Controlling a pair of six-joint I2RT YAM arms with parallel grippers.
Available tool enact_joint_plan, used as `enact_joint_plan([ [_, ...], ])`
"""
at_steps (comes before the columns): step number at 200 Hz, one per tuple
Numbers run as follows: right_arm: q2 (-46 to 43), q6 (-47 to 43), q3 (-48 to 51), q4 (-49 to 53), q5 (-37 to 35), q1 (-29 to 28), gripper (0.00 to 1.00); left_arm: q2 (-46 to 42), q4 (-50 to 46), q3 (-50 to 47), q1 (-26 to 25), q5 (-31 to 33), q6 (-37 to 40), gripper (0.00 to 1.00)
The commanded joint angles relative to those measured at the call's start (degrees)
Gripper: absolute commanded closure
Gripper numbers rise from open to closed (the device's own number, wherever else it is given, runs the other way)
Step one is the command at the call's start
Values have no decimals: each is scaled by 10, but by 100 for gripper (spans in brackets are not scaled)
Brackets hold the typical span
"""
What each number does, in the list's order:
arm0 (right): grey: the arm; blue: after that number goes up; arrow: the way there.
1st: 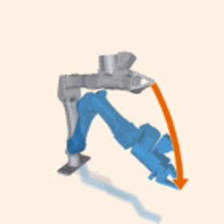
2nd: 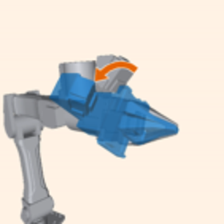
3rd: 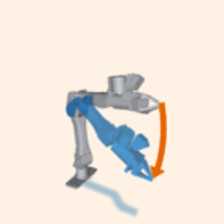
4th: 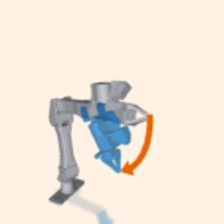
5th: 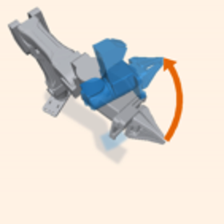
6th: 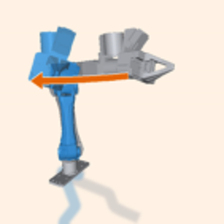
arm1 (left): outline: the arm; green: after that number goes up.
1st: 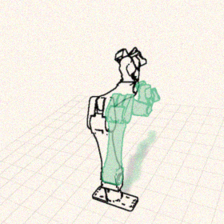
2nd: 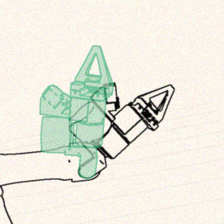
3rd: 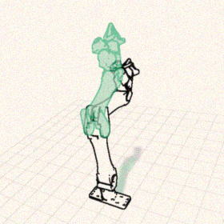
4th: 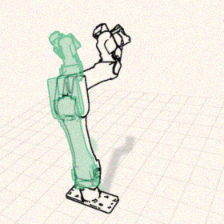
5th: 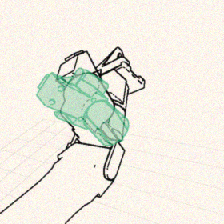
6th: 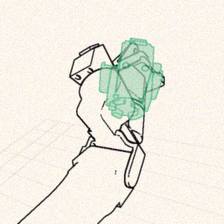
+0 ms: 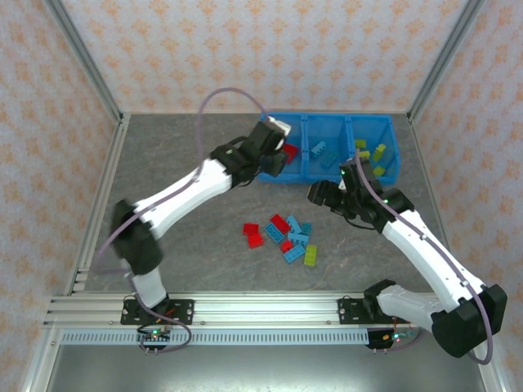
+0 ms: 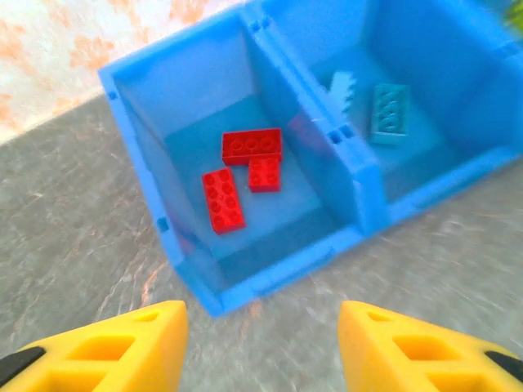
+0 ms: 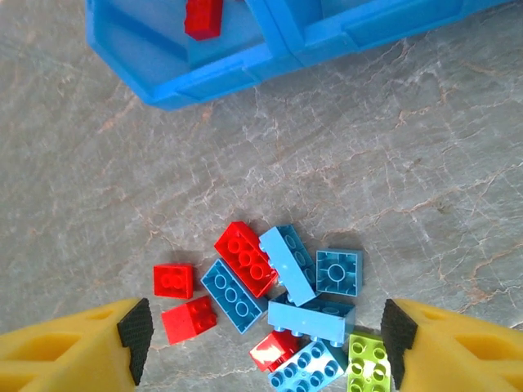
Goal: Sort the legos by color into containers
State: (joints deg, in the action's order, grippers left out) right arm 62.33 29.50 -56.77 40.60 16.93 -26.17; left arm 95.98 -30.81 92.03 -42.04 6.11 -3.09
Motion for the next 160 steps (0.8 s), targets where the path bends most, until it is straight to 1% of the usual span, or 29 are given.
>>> enact_joint_plan([
  [1,46,-23,6,-18,-17,-26,26,-142,54,-109,-29,-11,2,49],
  [11,80,-34,0,-18,-19,-44,28,-206,48,-155,-36,-20,21,49],
  [22,122,-53,-10,-17,-18,-64,31,-268,28,-202,-41,-37,50,49],
  [33,171,-70,-22,-13,-21,-82,38,-321,-4,-236,-41,-44,78,48],
  [49,232,-86,-41,-9,-39,-100,48,-384,-57,-276,-41,-34,119,47],
  [57,258,-91,-51,-7,-55,-106,52,-409,-82,-293,-41,-25,138,46],
  [70,293,-97,-65,-5,-75,-112,54,-440,-111,-318,-41,-7,159,45],
  [85,324,-104,-82,-8,-74,-116,54,-466,-122,-350,-41,2,173,44],
  [102,351,-106,-94,-13,-67,-119,55,-487,-102,-390,-41,14,174,42],
  [108,360,-107,-97,-14,-65,-120,56,-492,-92,-405,-41,18,173,35],
  [113,366,-107,-100,-14,-66,-120,58,-494,-85,-414,-41,19,172,32],
  [130,386,-106,-109,-10,-71,-120,63,-494,-68,-432,-40,22,171,31],
  [144,400,-103,-109,-11,-72,-120,63,-487,-70,-430,-41,24,175,30],
  [160,418,-100,-109,-10,-63,-120,60,-483,-72,-427,-41,33,178,23],
])
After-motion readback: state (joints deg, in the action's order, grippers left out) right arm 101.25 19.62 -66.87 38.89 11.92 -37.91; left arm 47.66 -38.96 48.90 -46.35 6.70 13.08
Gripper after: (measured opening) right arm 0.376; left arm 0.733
